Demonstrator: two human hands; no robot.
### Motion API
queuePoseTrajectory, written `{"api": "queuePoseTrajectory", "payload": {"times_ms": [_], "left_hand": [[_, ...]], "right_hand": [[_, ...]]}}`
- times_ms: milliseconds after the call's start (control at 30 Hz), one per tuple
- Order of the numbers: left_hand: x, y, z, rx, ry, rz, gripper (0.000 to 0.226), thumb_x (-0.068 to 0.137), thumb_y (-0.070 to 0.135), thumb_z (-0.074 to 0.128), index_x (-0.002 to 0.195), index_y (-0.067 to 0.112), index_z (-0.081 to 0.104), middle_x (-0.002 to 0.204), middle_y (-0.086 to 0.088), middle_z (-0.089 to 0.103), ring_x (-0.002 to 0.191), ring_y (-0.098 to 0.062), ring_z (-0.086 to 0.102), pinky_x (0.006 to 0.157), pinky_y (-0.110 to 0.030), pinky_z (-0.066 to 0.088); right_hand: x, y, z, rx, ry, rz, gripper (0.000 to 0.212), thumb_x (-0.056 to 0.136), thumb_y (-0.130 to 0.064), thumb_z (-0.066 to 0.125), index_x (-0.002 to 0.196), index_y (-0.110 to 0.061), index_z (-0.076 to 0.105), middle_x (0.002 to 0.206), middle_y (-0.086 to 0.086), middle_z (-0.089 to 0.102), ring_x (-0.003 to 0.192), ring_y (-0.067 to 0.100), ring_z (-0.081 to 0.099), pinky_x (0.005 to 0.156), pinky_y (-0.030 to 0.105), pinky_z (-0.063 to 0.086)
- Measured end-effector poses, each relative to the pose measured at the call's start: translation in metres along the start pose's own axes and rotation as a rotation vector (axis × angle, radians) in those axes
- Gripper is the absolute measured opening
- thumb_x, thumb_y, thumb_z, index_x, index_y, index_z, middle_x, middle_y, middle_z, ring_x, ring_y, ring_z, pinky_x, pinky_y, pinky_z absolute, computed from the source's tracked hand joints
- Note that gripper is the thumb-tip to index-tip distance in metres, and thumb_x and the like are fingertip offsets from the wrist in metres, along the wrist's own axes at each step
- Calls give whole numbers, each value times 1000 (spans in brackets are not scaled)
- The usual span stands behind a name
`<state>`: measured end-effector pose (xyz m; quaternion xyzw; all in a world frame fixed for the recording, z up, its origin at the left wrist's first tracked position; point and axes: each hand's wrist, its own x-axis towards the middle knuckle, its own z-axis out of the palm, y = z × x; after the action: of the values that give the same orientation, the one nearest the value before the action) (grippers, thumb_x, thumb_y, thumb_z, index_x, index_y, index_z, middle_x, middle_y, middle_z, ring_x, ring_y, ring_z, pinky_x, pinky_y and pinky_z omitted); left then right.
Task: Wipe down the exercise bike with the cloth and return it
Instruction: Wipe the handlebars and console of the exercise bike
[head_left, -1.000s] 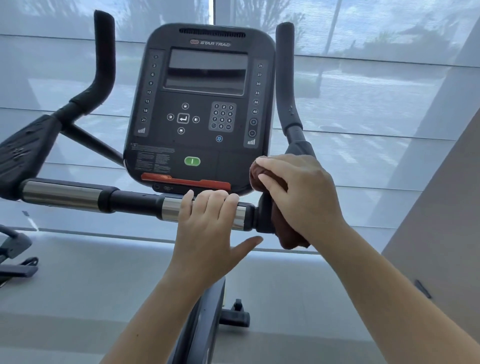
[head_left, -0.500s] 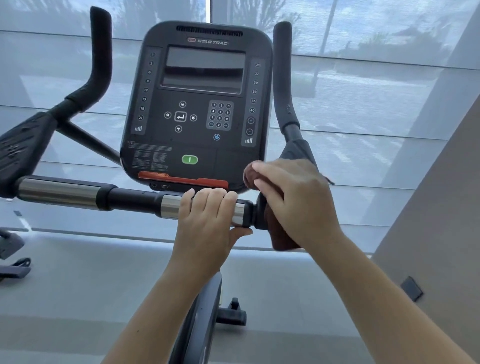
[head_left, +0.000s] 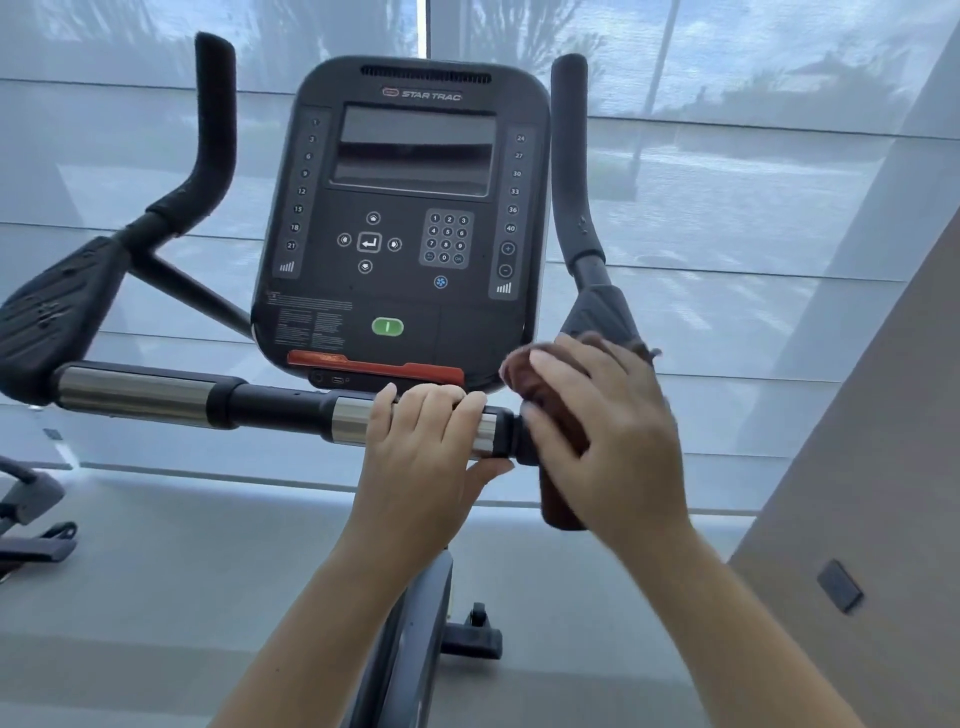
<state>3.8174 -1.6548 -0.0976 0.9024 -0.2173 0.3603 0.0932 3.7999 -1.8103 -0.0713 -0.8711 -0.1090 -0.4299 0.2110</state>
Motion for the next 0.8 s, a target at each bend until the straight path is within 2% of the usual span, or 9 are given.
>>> {"api": "queuePoseTrajectory", "payload": {"times_ms": [67,200,367,467,567,667,733,800], "left_hand": [[1,2,0,-12,0,-3,46,85,42,43,101,5,65,98,-9,66,94,-31,61,92,-52,40],[4,2,-1,-27,-27,27,45,84,40,42,101,4,65,97,-9,66,94,-30,62,92,-52,40],[8,4,-5,-63,-72,56,44,84,38,42,103,5,64,97,-8,65,93,-30,60,91,-49,39],[9,6,-6,-94,-74,63,43,87,36,40,104,5,64,99,-8,66,94,-30,60,89,-50,43],[8,8,-6,-107,-85,57,47,88,39,39,107,4,63,101,-8,66,96,-29,60,88,-50,43],[11,12,-7,-106,-117,67,49,87,41,40,110,4,62,104,-9,65,99,-30,60,88,-50,44],[12,14,-8,-104,-126,63,49,87,40,40,111,4,62,104,-9,65,98,-29,61,86,-48,45],[15,18,-9,-96,-130,52,50,87,41,39,111,3,62,104,-10,65,97,-29,61,85,-46,45]], "right_hand": [[-23,-5,7,-37,80,21,35,85,-30,56,116,-16,63,127,8,58,121,31,47,101,43,37],[1,-4,11,22,159,148,27,84,-23,59,108,-18,68,118,4,63,112,30,54,89,46,44],[28,16,6,220,166,259,30,83,-16,64,112,-20,66,118,-2,63,112,26,52,96,44,41],[1,8,18,284,367,285,29,85,-15,61,113,-14,64,121,2,60,117,22,51,103,37,38],[-25,-2,30,437,519,386,32,87,-17,59,118,-20,56,130,7,52,125,18,45,107,31,34],[-3,9,23,604,508,545,31,84,-18,59,113,-29,58,128,4,55,122,12,47,106,23,35],[12,24,13,698,435,601,27,85,-15,61,107,-30,61,124,3,59,119,9,50,105,27,37],[17,37,7,800,378,619,23,87,-13,60,106,-25,64,121,2,62,117,11,54,105,35,40]]}}
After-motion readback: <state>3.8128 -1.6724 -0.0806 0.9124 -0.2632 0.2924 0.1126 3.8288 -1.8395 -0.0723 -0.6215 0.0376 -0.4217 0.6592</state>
